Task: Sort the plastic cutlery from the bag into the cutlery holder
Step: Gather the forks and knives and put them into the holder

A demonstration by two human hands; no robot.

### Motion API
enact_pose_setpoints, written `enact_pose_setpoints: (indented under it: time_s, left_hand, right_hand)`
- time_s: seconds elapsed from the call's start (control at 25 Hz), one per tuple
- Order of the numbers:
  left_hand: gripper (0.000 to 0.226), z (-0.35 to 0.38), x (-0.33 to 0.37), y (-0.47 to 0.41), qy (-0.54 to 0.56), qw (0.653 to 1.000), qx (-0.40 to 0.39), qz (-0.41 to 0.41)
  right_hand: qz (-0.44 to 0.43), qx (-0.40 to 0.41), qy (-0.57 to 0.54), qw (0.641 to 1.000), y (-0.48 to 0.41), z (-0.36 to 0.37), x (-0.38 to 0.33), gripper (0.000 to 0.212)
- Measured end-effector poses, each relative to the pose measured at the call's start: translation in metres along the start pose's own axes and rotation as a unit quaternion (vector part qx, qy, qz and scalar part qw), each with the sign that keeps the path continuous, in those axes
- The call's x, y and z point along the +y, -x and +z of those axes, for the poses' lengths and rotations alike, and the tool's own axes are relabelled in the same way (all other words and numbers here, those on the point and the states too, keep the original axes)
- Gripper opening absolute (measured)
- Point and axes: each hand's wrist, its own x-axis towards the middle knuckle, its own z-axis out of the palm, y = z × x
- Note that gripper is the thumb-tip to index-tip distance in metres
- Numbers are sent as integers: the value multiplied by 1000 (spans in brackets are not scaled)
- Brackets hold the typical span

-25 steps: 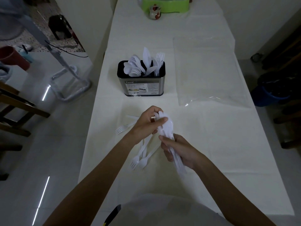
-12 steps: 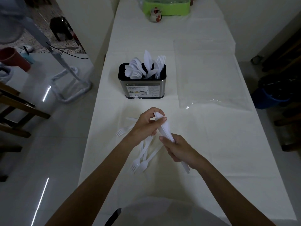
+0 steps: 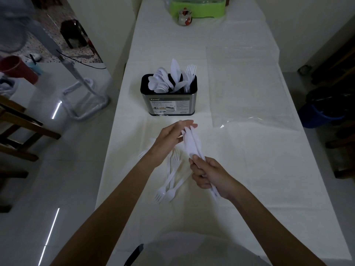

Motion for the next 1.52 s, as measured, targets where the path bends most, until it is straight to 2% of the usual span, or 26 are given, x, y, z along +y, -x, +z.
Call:
enact_pose_setpoints:
  time_s: [0.08, 0.24, 0.4, 0.6, 0.76, 0.84, 0.92, 0.96, 1.08, 1.16, 1.24, 1.4, 1.52]
  left_hand:
    - [50, 0, -1, -1, 75, 996, 8, -39]
    - [68, 6, 0, 0, 45, 997, -22, -64]
    - [78, 10, 7, 2, 91, 994, -1, -65]
    - [88, 8, 9, 7, 30, 995, -49, -80]
    - [90, 8, 10, 8, 22, 994, -69, -84]
    - [88, 9, 6, 8, 74, 993, -50, -77]
    - [84, 12, -3, 11, 163, 985, 21, -55]
    - [80, 17, -9, 15, 197, 977, 70, -43]
    - [70, 41, -26, 32, 278, 945, 172, -26]
    - [67, 55, -34, 42, 327, 923, 198, -39]
    - [67, 62, -36, 44, 332, 914, 224, -60]
    - [71, 64, -34, 43, 289, 930, 213, -73]
    - [80, 48, -25, 37, 268, 954, 113, -65]
  right_hand:
    - [19, -28, -13, 999, 0, -3, -5, 25]
    - [63, -75, 12, 995, -2, -6, -11, 29]
    - [77, -70, -1, 995, -5, -9, -16, 31]
    - [102, -69, -24, 992, -6, -11, -17, 22]
    - [112, -59, -36, 991, -8, -9, -11, 24]
    - [97, -33, -45, 994, -8, -9, -10, 24]
    - [49, 37, -118, 991, -12, -10, -9, 24]
    - [12, 85, -186, 979, -15, -11, -9, 25]
    - [-89, 200, -367, 904, -21, -10, -5, 30]
    - [-110, 231, -403, 879, -23, -2, -1, 31]
    - [-110, 237, -405, 876, -22, 10, 3, 31]
    - [-102, 231, -390, 885, -18, 22, 8, 31]
    - [-79, 195, -352, 912, -11, 17, 7, 31]
